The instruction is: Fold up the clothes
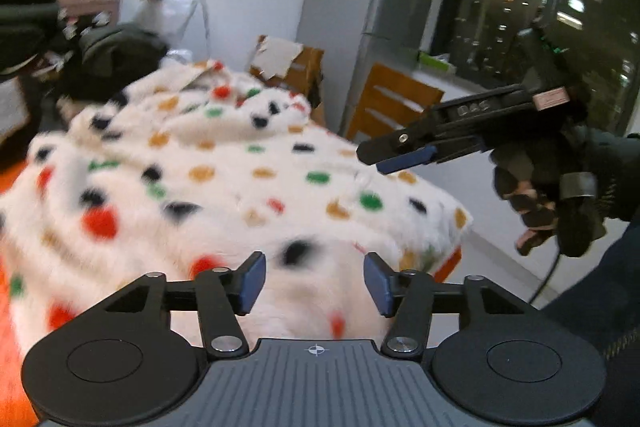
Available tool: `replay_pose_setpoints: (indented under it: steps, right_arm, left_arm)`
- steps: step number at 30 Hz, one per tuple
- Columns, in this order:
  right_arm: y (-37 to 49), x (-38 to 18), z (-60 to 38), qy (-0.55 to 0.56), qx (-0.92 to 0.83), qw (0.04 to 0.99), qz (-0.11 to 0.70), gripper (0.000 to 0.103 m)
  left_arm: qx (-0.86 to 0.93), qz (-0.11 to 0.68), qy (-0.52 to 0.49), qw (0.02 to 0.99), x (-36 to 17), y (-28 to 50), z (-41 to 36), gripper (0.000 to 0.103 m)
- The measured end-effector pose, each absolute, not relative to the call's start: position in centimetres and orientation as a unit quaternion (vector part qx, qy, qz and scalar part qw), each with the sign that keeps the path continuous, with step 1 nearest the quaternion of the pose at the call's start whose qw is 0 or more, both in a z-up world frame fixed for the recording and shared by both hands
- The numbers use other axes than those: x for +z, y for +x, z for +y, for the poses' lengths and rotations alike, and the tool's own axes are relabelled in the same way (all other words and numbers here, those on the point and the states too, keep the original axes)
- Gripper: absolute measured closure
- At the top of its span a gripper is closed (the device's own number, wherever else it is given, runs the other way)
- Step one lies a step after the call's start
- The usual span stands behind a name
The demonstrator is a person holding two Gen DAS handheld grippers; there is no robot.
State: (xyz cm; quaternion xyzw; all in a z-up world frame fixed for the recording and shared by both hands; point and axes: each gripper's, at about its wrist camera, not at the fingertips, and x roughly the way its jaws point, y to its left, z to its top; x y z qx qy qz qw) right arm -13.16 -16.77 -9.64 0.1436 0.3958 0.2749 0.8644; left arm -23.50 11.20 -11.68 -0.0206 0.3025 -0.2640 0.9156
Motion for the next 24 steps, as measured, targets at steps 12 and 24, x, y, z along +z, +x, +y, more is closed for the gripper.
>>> replay_pose_setpoints:
  steps: [12, 24]
  right_arm:
    - [-15.6, -16.1, -9.1, 0.051, 0.304, 0.827, 0.471, 0.033]
    - [-16.4, -16.0, -9.6, 0.055, 0.281, 0.824, 0.489, 0.081]
  left_arm:
    - [-0.027, 0.315, -0.138, 0.939, -11.1, -26.2, 22.4, 0.045]
    - [0.046, 0.293, -0.27, 0.916, -13.6, -13.7, 28.1, 0.045]
